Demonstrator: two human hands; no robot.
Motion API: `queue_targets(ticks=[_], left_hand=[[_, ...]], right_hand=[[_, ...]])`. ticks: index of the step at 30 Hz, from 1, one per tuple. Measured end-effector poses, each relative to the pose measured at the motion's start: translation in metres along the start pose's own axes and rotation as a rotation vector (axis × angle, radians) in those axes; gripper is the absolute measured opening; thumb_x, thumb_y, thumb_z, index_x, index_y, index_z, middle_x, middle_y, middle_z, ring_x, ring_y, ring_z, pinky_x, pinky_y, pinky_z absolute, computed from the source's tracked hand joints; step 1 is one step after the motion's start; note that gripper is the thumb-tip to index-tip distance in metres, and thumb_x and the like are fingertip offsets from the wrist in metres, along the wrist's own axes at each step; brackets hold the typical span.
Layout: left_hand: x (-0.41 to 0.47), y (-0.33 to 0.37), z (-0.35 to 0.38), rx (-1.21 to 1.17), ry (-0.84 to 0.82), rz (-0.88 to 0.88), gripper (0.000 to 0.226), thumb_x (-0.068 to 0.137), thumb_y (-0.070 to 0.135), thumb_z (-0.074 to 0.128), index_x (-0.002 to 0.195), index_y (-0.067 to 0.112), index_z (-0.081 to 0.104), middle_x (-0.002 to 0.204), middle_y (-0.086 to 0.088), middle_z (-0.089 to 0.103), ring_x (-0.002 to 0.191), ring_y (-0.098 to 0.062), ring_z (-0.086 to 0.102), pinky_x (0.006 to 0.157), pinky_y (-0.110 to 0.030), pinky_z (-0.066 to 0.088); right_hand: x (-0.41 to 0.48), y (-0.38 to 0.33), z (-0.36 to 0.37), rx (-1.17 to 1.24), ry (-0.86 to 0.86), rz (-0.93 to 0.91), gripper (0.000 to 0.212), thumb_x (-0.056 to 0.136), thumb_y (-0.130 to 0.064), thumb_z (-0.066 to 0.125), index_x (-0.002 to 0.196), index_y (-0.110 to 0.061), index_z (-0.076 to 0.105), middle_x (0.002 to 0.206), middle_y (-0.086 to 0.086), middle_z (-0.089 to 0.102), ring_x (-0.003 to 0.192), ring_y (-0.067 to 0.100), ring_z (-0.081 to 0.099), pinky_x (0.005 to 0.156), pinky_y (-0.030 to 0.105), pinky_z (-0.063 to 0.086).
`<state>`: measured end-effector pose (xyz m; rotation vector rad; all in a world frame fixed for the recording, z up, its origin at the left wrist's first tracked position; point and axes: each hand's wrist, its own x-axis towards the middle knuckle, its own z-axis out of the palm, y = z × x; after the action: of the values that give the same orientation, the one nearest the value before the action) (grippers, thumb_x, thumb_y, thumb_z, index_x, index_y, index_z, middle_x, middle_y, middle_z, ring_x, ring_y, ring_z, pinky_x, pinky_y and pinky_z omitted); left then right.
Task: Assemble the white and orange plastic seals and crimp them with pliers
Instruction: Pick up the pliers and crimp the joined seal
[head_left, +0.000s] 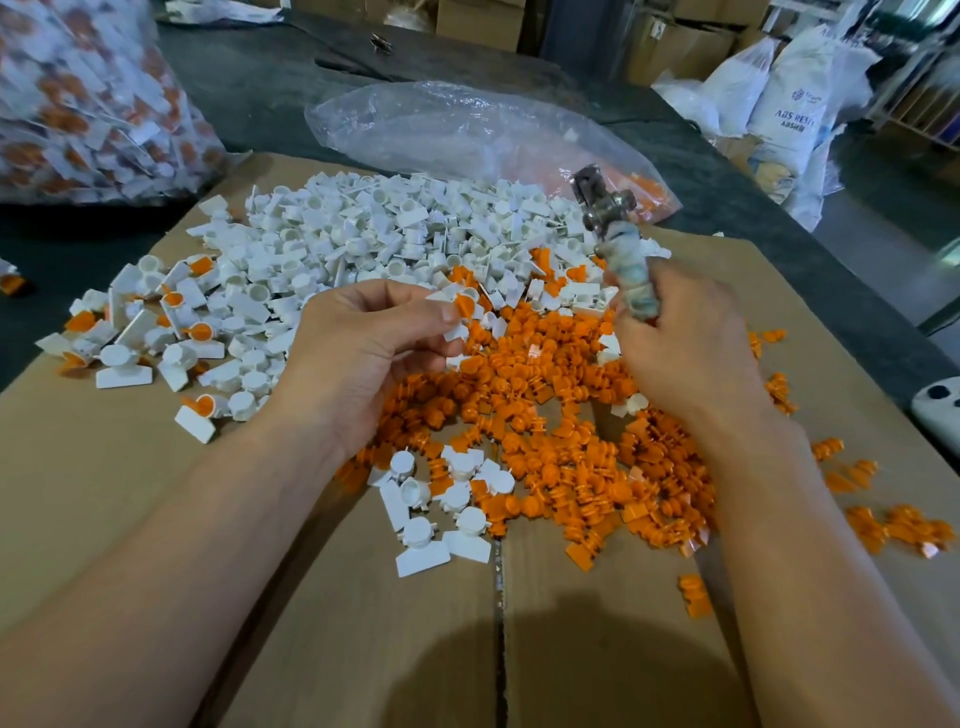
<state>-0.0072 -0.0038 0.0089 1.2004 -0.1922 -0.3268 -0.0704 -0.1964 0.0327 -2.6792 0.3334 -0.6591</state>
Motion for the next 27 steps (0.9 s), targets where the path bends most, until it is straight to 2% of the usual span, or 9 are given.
queue_targets(ticks=[3, 6, 8, 13, 16, 20, 24, 27], left_hand=[[0.0, -0.002, 0.001, -0.016, 0.011, 0.023, 0.015, 0.053, 0.011, 0.07, 0.063, 0.008, 0.059, 0.051, 0.0, 0.063, 0.047, -0.011, 0.062, 0.043, -0.016, 0.046], [0.0, -0.001, 0.0, -0.015, 0.017, 0.061, 0.012, 0.058, 0.007, 0.07, 0.051, 0.016, 0.066, 0.052, 0.001, 0.064, 0.049, -0.011, 0.063, 0.044, -0.015, 0.046], [0.0, -0.001, 0.0, -0.022, 0.022, 0.07, 0.013, 0.059, 0.008, 0.07, 0.05, 0.017, 0.067, 0.052, 0.001, 0.064, 0.049, -0.01, 0.063, 0.043, -0.015, 0.046], [0.004, -0.003, -0.001, -0.044, 0.118, -0.022, 0.009, 0.072, -0.003, 0.067, 0.068, 0.002, 0.06, 0.048, -0.001, 0.061, 0.043, -0.009, 0.059, 0.04, -0.014, 0.044], [0.006, -0.003, -0.001, -0.037, 0.14, -0.032, 0.01, 0.073, -0.004, 0.066, 0.067, 0.001, 0.06, 0.047, -0.002, 0.06, 0.041, -0.009, 0.057, 0.039, -0.014, 0.043], [0.005, -0.004, -0.001, -0.042, 0.127, -0.009, 0.014, 0.074, -0.005, 0.066, 0.064, 0.003, 0.059, 0.048, 0.0, 0.061, 0.043, -0.009, 0.059, 0.04, -0.014, 0.043], [0.005, -0.004, -0.001, -0.038, 0.102, 0.038, 0.02, 0.075, -0.005, 0.066, 0.061, 0.007, 0.059, 0.05, 0.0, 0.063, 0.047, -0.011, 0.061, 0.043, -0.015, 0.045], [0.003, -0.004, 0.0, 0.008, 0.08, 0.141, 0.022, 0.076, -0.005, 0.066, 0.061, 0.01, 0.06, 0.052, 0.002, 0.063, 0.051, -0.012, 0.063, 0.046, -0.016, 0.046]], right_hand=[[-0.001, -0.001, 0.001, -0.026, 0.012, -0.067, 0.014, 0.09, -0.019, 0.051, 0.089, -0.006, 0.058, 0.073, 0.003, 0.051, 0.064, 0.018, 0.044, 0.051, 0.031, 0.024], [-0.003, -0.005, 0.006, -0.027, -0.013, -0.13, 0.012, 0.092, -0.028, 0.049, 0.083, -0.02, 0.046, 0.064, -0.01, 0.041, 0.057, 0.009, 0.039, 0.05, 0.021, 0.024], [-0.005, -0.008, 0.009, -0.018, -0.046, -0.145, 0.013, 0.092, -0.031, 0.048, 0.084, -0.023, 0.041, 0.064, -0.015, 0.038, 0.057, 0.003, 0.038, 0.05, 0.021, 0.025], [-0.006, -0.007, 0.011, -0.039, -0.08, -0.128, 0.02, 0.087, -0.04, 0.049, 0.087, -0.021, 0.043, 0.068, -0.013, 0.039, 0.059, 0.006, 0.039, 0.05, 0.024, 0.025], [-0.005, -0.007, 0.013, -0.077, -0.097, -0.102, 0.025, 0.085, -0.042, 0.054, 0.092, -0.018, 0.048, 0.077, -0.005, 0.045, 0.068, 0.015, 0.042, 0.052, 0.028, 0.026], [-0.006, -0.008, 0.015, -0.089, -0.134, -0.086, 0.038, 0.084, -0.045, 0.057, 0.108, -0.016, 0.054, 0.089, -0.006, 0.049, 0.08, 0.013, 0.046, 0.064, 0.028, 0.032], [-0.007, -0.012, 0.013, -0.067, -0.156, -0.109, 0.034, 0.082, -0.047, 0.055, 0.096, -0.016, 0.056, 0.081, -0.004, 0.053, 0.072, 0.014, 0.048, 0.059, 0.03, 0.037], [-0.01, -0.016, 0.008, -0.017, -0.184, -0.121, 0.029, 0.08, -0.048, 0.054, 0.086, -0.02, 0.055, 0.07, -0.009, 0.05, 0.063, 0.009, 0.046, 0.054, 0.021, 0.033]])
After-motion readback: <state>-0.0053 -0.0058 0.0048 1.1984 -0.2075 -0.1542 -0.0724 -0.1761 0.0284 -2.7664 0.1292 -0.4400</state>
